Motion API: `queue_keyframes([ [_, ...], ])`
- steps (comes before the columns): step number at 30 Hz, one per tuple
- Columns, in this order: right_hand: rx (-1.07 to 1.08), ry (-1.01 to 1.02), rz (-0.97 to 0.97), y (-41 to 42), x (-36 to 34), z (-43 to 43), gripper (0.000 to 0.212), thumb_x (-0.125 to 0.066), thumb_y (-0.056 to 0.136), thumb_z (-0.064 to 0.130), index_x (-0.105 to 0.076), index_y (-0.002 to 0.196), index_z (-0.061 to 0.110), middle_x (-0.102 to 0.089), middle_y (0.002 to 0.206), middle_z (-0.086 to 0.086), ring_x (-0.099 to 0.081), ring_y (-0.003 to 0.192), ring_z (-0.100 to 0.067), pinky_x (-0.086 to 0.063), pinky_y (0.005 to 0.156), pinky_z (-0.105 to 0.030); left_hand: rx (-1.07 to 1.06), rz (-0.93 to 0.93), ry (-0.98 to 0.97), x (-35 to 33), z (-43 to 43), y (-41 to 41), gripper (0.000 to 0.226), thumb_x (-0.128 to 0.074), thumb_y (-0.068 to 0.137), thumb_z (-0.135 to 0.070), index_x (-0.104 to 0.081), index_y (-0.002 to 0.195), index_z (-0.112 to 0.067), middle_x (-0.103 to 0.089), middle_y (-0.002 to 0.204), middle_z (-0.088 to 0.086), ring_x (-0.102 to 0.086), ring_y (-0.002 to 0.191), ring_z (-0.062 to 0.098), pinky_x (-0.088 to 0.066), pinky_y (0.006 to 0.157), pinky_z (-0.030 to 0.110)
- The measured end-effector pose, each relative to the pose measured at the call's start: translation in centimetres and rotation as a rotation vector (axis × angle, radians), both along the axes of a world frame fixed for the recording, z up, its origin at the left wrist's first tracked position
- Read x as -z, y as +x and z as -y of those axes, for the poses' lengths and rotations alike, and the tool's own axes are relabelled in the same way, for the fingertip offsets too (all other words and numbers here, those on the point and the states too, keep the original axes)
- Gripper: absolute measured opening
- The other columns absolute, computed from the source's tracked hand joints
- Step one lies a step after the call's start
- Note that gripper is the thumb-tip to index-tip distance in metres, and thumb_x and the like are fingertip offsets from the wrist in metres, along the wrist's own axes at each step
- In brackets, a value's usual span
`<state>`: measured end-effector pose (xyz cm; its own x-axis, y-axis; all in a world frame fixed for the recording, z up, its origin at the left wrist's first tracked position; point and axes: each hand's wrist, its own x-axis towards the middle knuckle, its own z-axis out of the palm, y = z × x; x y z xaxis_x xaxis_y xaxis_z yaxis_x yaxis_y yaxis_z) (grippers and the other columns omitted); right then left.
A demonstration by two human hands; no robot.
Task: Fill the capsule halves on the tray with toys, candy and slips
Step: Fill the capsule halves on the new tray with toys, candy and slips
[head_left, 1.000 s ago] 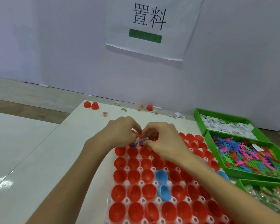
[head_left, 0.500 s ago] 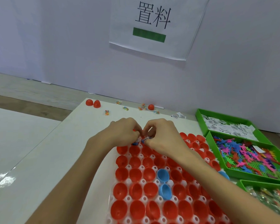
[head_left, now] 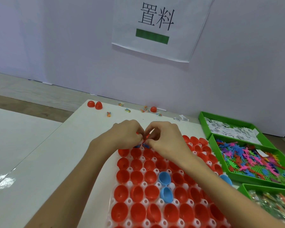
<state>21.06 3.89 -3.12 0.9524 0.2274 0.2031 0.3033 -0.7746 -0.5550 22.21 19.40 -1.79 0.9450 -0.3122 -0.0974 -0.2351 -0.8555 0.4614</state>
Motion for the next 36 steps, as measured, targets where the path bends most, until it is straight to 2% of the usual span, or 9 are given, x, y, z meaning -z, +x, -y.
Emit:
queue_keyframes([
  [4,-0.069,-0.067,0.098,-0.2,0.4,-0.4,0.020,-0.067,0.076,0.003,-0.072,0.086,0.019,-0.072,0.079,0.006,-0.065,0.073,-0.008,-0.054,0.070,-0.024,-0.010,-0.001,0.017,0.0,0.0,0.0,0.024,-0.048,0.083,-0.010,-0.071,0.085,-0.016,-0.069,0.095,0.006,-0.061,0.088,0.027,-0.050,0.085,0.044],
  [9,-0.085,-0.093,0.135,-0.3,0.9,-0.5,0.024,-0.062,0.079,0.000,-0.072,0.093,0.018,-0.073,0.087,0.002,-0.066,0.079,-0.012,-0.055,0.074,-0.024,-0.018,-0.003,0.020,0.1,0.0,0.1,0.028,-0.047,0.086,-0.011,-0.072,0.095,-0.015,-0.070,0.100,0.007,-0.062,0.092,0.027,-0.050,0.088,0.046],
  [14,-0.052,0.065,0.086,-0.3,0.9,0.5,0.011,-0.077,0.077,0.023,-0.070,0.083,0.029,-0.070,0.086,0.012,-0.063,0.073,-0.003,-0.051,0.068,-0.018,-0.012,-0.005,0.004,0.0,-0.1,0.1,0.030,-0.048,0.087,-0.013,-0.075,0.097,-0.022,-0.072,0.101,0.001,-0.063,0.094,0.022,-0.051,0.090,0.044],
  [17,-0.056,0.209,0.136,-0.4,0.4,2.3,0.008,-0.075,0.082,0.026,-0.069,0.085,0.031,-0.069,0.093,0.017,-0.064,0.080,0.001,-0.045,0.070,-0.008,-0.012,-0.012,0.000,-0.1,-0.1,0.0,0.031,-0.048,0.092,-0.016,-0.073,0.104,-0.031,-0.068,0.115,-0.004,-0.060,0.106,0.018,-0.048,0.097,0.041],
  [20,0.100,0.234,0.250,1.2,-0.7,7.0,0.013,-0.070,0.089,0.017,-0.070,0.085,0.029,-0.068,0.085,0.019,-0.062,0.078,0.005,-0.044,0.070,-0.006,-0.009,-0.033,-0.046,-0.1,-0.3,0.0,0.029,-0.048,0.097,-0.021,-0.072,0.108,-0.031,-0.063,0.128,-0.005,-0.056,0.116,0.017,-0.045,0.103,0.038],
  [23,0.374,0.167,0.224,3.8,-1.2,13.6,0.010,-0.066,0.093,0.015,-0.074,0.094,0.022,-0.070,0.088,0.012,-0.060,0.076,0.004,-0.047,0.078,-0.018,0.002,-0.030,-0.064,-0.4,-0.2,-0.2,0.028,-0.047,0.099,-0.024,-0.070,0.114,-0.031,-0.060,0.134,-0.006,-0.053,0.121,0.016,-0.043,0.105,0.040],
  [28,0.736,-0.154,-0.005,6.2,-0.7,24.5,0.017,-0.067,0.092,0.021,-0.076,0.106,0.016,-0.073,0.112,-0.006,-0.065,0.100,-0.023,-0.050,0.088,-0.035,0.023,0.126,-0.030,-1.9,0.9,-1.2,0.025,-0.046,0.100,-0.031,-0.066,0.114,-0.036,-0.056,0.136,-0.011,-0.050,0.126,0.012,-0.037,0.108,0.042],
  [31,0.774,-0.241,-0.216,6.3,-0.2,27.7,0.013,-0.072,0.090,0.027,-0.076,0.098,0.018,-0.071,0.119,-0.007,-0.063,0.105,-0.027,-0.052,0.093,-0.041,0.045,0.223,-0.076,-3.2,1.8,-2.1,0.024,-0.046,0.099,-0.032,-0.065,0.111,-0.041,-0.055,0.134,-0.016,-0.046,0.128,0.008,-0.032,0.111,0.039],
  [36,0.725,-0.185,-0.100,6.9,0.6,28.0,0.006,-0.073,0.089,0.014,-0.078,0.087,0.011,-0.074,0.109,-0.010,-0.057,0.082,-0.017,-0.048,0.078,-0.032,0.126,0.308,-0.145,-4.4,3.2,-3.4,0.023,-0.046,0.098,-0.034,-0.065,0.109,-0.042,-0.054,0.128,-0.025,-0.041,0.128,-0.001,-0.030,0.112,0.037],
])
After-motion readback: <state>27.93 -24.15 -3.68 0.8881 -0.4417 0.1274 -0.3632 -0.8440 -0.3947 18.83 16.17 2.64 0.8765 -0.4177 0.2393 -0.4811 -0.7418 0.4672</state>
